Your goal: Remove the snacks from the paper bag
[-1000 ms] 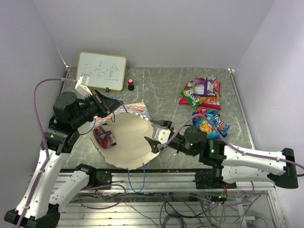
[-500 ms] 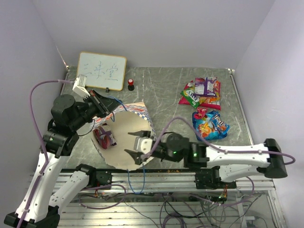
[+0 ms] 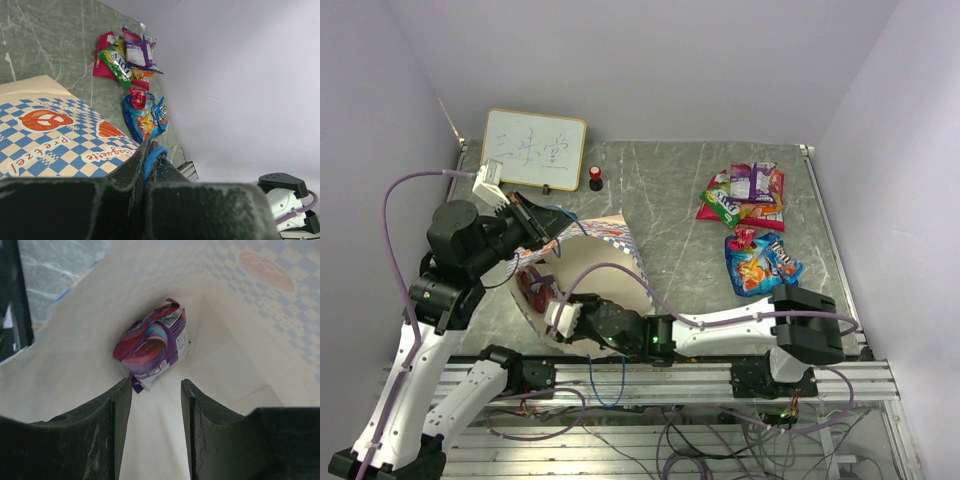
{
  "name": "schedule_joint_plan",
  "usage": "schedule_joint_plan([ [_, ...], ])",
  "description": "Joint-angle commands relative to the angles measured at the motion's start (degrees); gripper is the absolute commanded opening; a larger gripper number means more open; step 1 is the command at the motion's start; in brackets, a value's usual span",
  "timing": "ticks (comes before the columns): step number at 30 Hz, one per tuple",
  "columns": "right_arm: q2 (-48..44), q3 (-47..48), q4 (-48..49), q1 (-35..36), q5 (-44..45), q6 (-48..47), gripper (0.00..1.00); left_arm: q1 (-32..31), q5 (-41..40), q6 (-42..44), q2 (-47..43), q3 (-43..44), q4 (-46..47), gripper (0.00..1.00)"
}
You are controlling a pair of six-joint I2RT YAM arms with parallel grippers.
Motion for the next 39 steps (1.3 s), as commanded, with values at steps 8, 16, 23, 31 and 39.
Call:
schedule_joint_plan([
  [8, 9.06, 5.19, 12.67, -2.84, -0.25, 10.1, 0.48, -0.28, 2.18, 0.17, -3.04, 1.38, -3.13, 0.07],
  [16, 16.13, 9.22, 14.58, -3.6, 3.72, 19.47, 0.6, -0.33, 4.18, 2.59, -1.82, 3.96, -4.91, 0.07],
  [23, 20.22, 11.68, 13.13, -5.59, 5.2, 26.32, 0.71, -0.33, 6.53, 1.69, -2.05, 2.14, -2.69, 0.07],
  [31, 26.29, 17.31, 7.31, -6.43, 5.06, 30.8, 0.78, -0.32, 8.61, 3.15, -1.32, 2.62, -3.0, 0.07],
  [39, 26.55, 16.71, 2.96, -7.96, 7.65, 32.77, 0.51, -0.33, 8.14, 3.65, -2.13, 2.64, -3.86, 0.07],
])
